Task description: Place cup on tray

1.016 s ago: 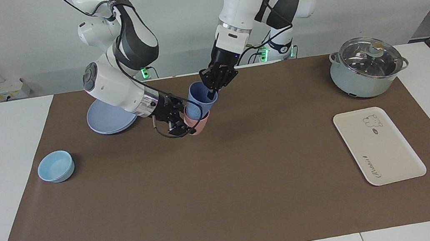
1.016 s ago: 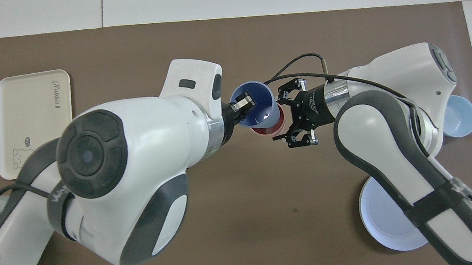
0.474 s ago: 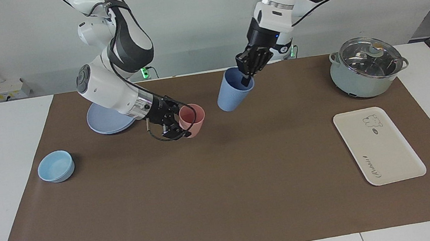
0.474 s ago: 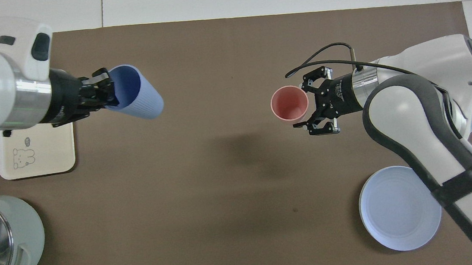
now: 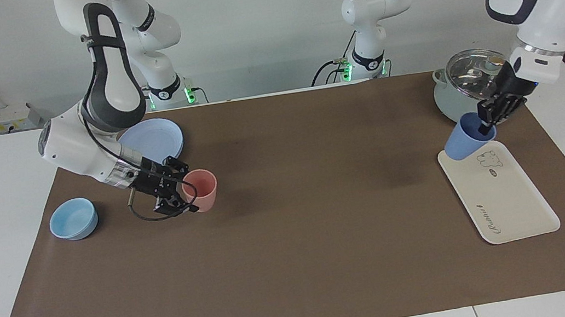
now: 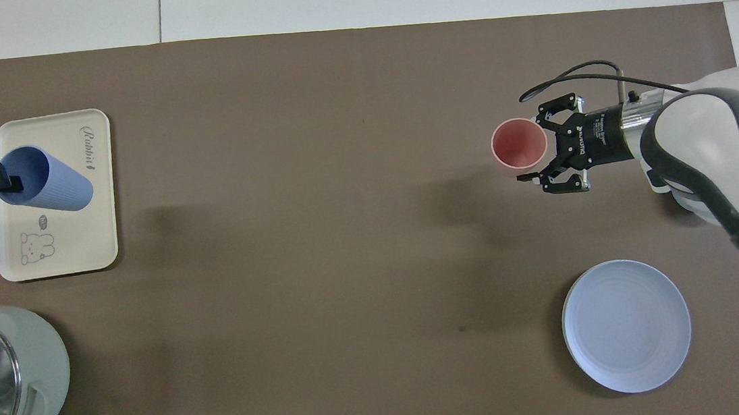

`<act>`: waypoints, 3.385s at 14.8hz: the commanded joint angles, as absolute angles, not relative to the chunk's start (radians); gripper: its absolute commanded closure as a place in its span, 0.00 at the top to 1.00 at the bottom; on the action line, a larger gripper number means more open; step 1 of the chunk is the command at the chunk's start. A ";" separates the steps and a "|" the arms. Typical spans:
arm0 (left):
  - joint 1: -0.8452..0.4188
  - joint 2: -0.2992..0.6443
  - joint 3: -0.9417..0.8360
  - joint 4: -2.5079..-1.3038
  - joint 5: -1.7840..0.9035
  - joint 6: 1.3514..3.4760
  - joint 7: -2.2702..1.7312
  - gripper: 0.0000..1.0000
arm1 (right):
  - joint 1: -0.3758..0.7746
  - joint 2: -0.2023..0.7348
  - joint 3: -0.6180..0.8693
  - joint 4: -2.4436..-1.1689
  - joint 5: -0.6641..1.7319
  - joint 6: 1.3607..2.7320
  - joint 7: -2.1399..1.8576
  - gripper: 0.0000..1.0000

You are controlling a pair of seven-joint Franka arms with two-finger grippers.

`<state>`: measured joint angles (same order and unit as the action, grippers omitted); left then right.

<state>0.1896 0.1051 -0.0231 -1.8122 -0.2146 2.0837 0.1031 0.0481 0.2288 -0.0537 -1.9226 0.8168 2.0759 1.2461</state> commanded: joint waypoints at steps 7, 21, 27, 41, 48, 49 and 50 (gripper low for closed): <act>0.285 0.299 -0.043 -1.836 -0.219 2.342 0.351 0.00 | -0.129 0.350 -0.043 -1.901 0.933 2.005 0.987 0.00; 0.095 0.102 -0.051 -1.721 0.069 1.844 0.347 1.00 | -0.155 0.391 -0.041 -1.948 1.006 1.994 0.787 0.00; -0.080 -0.035 -0.052 -1.831 0.067 1.738 0.118 1.00 | -0.152 0.385 -0.046 -1.965 0.989 2.036 0.775 1.00; -0.077 -0.064 -0.046 -1.613 0.023 1.554 0.097 1.00 | -0.153 0.138 -0.052 -1.956 0.349 2.013 0.366 1.00; -0.039 -0.095 -0.043 -1.677 -0.020 1.583 0.094 1.00 | 0.033 0.011 -0.051 -1.944 0.146 1.807 0.219 1.00; -0.032 -0.095 -0.041 -1.677 -0.029 1.585 0.092 1.00 | 0.050 0.000 -0.051 -1.928 0.114 1.804 0.218 1.00; -0.032 -0.095 -0.041 -1.678 -0.029 1.585 0.092 1.00 | 0.069 -0.006 -0.051 -1.910 0.094 1.802 0.213 1.00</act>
